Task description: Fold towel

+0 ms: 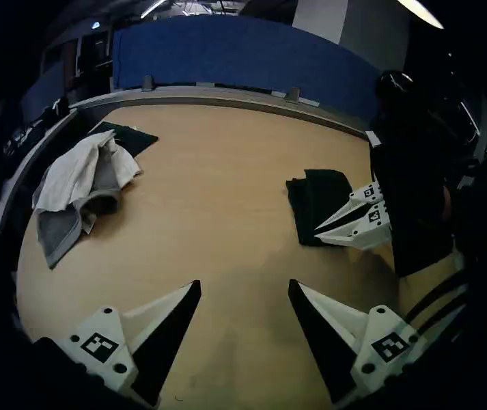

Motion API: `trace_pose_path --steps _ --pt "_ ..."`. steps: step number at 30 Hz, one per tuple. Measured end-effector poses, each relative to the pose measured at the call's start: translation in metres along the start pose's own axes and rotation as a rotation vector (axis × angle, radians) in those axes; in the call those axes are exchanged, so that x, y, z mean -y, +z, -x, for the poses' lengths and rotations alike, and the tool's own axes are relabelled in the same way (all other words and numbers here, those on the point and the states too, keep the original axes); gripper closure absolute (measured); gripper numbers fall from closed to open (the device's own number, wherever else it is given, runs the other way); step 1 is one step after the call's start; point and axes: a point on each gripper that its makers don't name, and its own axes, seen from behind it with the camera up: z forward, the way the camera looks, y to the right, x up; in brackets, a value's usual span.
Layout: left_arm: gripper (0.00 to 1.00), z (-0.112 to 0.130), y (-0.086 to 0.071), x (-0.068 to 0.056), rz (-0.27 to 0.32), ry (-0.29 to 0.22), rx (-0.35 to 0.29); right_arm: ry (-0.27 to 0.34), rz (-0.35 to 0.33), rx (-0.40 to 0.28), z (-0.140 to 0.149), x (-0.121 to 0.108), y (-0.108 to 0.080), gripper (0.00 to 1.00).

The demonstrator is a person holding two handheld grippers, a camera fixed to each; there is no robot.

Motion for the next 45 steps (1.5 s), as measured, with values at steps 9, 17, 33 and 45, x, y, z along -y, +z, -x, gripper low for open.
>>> trace_pose_path --steps 9,17,33,45 --pt "0.05 0.0 -0.001 0.001 0.002 -0.004 -0.003 0.002 0.001 0.002 0.0 0.001 -0.002 0.98" --pt "0.05 0.002 -0.002 0.003 -0.001 -0.002 -0.001 0.02 -0.005 -0.037 -0.009 0.004 -0.014 0.78" --pt "0.05 -0.001 -0.002 0.005 -0.004 0.0 -0.003 0.107 0.099 -0.143 -0.007 -0.034 -0.071 0.33" --pt "0.05 -0.006 -0.003 0.001 0.001 0.015 -0.007 0.191 0.203 -0.093 0.061 -0.061 -0.095 0.12"
